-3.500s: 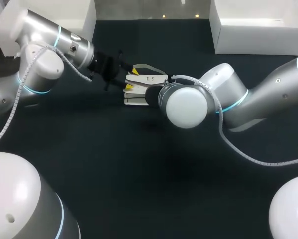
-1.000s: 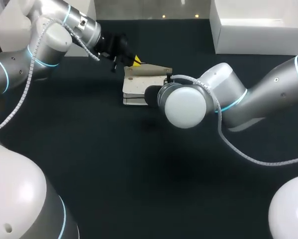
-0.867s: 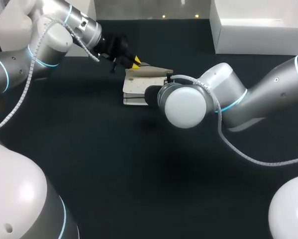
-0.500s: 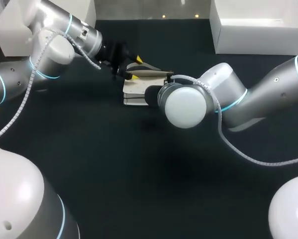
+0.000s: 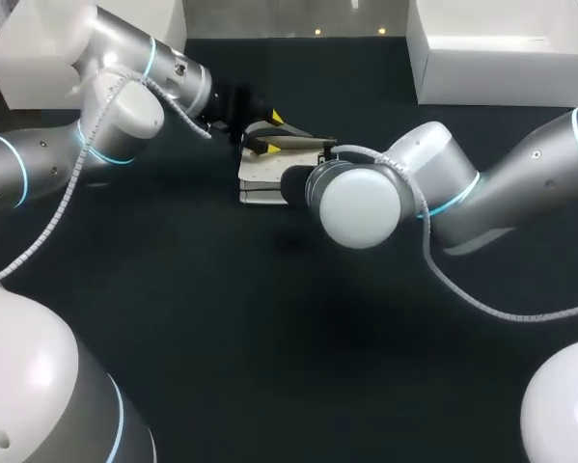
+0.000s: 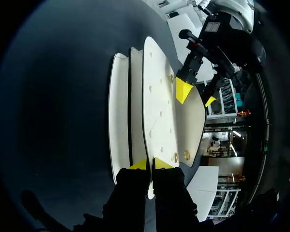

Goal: Pick up the bag, open it, inspect its contents, close it, and place it on the opposite side

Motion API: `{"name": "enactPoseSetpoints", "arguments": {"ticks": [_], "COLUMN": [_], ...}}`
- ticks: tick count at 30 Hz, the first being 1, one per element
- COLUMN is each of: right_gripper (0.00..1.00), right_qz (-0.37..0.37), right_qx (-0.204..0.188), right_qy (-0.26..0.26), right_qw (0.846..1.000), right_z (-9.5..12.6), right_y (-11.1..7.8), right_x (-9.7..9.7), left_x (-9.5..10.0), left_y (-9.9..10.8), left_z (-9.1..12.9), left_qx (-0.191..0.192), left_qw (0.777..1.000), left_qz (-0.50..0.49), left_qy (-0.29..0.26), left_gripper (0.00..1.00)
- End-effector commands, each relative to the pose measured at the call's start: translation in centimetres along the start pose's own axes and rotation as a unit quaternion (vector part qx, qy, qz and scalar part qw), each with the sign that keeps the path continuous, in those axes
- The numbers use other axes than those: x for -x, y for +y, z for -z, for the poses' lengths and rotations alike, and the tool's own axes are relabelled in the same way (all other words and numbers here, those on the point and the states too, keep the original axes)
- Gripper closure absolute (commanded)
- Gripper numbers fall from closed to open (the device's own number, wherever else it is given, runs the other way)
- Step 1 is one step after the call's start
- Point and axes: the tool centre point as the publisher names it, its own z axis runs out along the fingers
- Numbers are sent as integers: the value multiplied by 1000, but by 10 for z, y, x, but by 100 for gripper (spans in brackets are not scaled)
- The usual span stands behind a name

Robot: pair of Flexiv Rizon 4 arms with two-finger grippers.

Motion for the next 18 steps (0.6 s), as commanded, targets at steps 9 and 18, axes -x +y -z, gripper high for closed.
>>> {"name": "enactPoseSetpoints", "arguments": {"ticks": [9, 18], "right_gripper": [100, 100], "right_qz": [0, 0], "right_qx": [1, 1], "right_qy": [-3, -3], "right_qw": [1000, 1000], "right_z": [1, 1], "right_y": [-1, -1], "right_x": [-1, -1], "left_x": [20, 26], "left_y": [13, 19], "left_z": [-23, -28], "left_qx": [7, 14], "left_qw": [999, 999], "left_qz": [21, 35], "left_qy": [24, 26], "left_gripper": [37, 53]}}
